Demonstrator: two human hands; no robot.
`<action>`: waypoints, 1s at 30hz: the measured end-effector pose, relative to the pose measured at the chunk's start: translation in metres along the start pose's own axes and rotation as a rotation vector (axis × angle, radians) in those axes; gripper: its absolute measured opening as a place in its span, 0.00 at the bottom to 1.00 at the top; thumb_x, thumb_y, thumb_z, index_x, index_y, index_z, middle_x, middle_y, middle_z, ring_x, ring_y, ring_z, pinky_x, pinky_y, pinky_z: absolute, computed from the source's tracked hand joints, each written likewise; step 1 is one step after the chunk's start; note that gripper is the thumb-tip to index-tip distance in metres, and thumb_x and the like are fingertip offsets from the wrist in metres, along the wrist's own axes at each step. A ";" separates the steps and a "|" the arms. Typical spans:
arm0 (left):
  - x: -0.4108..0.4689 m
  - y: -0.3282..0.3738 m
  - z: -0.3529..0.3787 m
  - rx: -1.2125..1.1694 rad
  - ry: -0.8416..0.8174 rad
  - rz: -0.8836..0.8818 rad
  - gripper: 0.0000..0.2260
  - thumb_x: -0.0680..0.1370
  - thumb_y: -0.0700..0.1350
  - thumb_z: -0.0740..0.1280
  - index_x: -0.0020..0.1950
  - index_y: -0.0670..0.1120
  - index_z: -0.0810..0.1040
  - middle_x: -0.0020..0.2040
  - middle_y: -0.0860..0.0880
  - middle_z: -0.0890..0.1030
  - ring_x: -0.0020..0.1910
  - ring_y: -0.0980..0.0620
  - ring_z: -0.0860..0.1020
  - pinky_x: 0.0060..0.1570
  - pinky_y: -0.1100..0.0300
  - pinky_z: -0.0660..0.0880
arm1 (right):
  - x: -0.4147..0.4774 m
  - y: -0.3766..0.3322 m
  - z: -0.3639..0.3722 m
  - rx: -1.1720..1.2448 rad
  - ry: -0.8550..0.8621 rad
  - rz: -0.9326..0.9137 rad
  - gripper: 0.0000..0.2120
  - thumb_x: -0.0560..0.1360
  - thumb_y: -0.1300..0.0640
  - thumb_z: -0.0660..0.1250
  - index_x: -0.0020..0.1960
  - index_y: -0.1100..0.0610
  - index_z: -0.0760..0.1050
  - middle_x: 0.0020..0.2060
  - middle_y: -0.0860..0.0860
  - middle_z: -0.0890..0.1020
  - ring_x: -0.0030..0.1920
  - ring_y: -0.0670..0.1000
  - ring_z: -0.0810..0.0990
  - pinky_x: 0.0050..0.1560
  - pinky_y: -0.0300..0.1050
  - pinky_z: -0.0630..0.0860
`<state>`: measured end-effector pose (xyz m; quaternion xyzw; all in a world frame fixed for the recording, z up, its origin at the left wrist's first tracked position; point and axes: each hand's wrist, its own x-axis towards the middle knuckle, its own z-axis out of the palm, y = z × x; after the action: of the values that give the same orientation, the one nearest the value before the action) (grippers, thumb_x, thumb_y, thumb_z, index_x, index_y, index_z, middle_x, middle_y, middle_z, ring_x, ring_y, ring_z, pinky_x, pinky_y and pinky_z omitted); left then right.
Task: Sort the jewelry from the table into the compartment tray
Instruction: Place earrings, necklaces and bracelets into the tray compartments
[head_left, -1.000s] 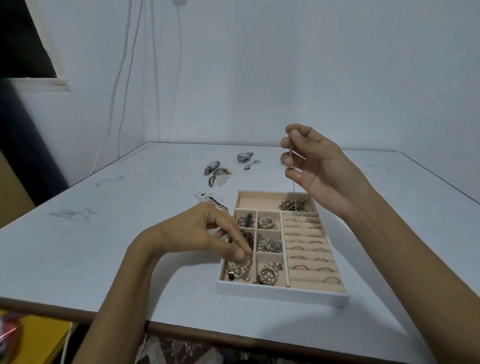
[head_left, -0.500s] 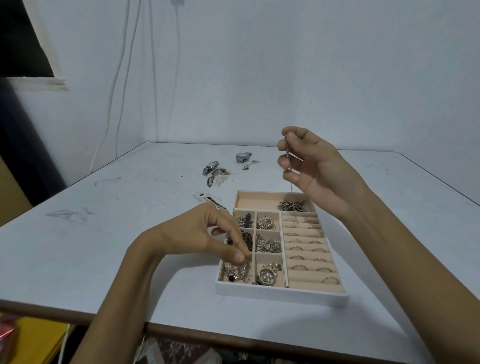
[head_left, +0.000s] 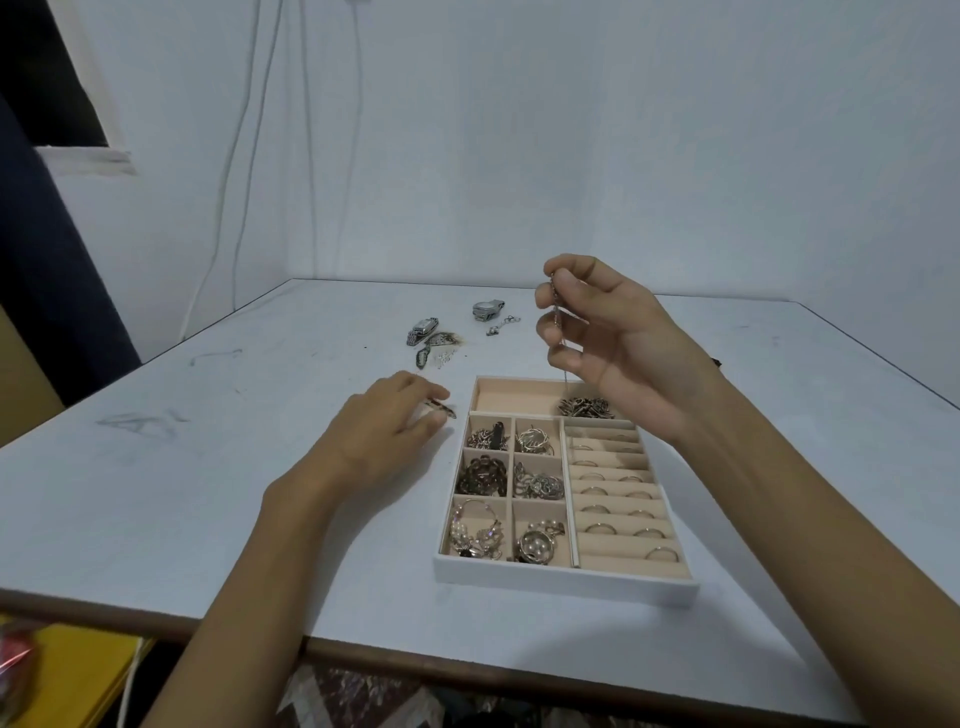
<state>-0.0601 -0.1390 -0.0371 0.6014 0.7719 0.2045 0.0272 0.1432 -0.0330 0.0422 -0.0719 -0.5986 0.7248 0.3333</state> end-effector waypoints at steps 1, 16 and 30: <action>0.001 -0.002 0.004 0.046 -0.068 -0.026 0.27 0.77 0.60 0.49 0.72 0.51 0.67 0.72 0.51 0.66 0.72 0.53 0.63 0.69 0.53 0.61 | -0.001 -0.001 0.001 -0.010 -0.021 -0.001 0.03 0.74 0.59 0.64 0.47 0.54 0.75 0.37 0.49 0.78 0.33 0.48 0.73 0.32 0.39 0.64; 0.005 0.000 0.023 0.206 -0.245 -0.067 0.25 0.83 0.55 0.42 0.79 0.50 0.43 0.79 0.52 0.43 0.77 0.55 0.41 0.76 0.49 0.40 | -0.019 0.008 0.028 0.050 -0.378 0.040 0.04 0.73 0.60 0.64 0.44 0.54 0.78 0.37 0.52 0.79 0.32 0.49 0.76 0.27 0.37 0.68; -0.006 0.015 0.014 -0.082 -0.134 -0.096 0.18 0.82 0.45 0.55 0.71 0.43 0.68 0.72 0.41 0.68 0.72 0.43 0.64 0.72 0.43 0.57 | -0.021 0.030 0.036 -0.192 -0.447 0.108 0.06 0.76 0.62 0.65 0.51 0.57 0.78 0.40 0.56 0.81 0.37 0.51 0.79 0.37 0.44 0.77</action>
<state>-0.0403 -0.1380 -0.0456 0.5743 0.7872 0.1940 0.1132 0.1290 -0.0767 0.0182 0.0269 -0.7190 0.6791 0.1454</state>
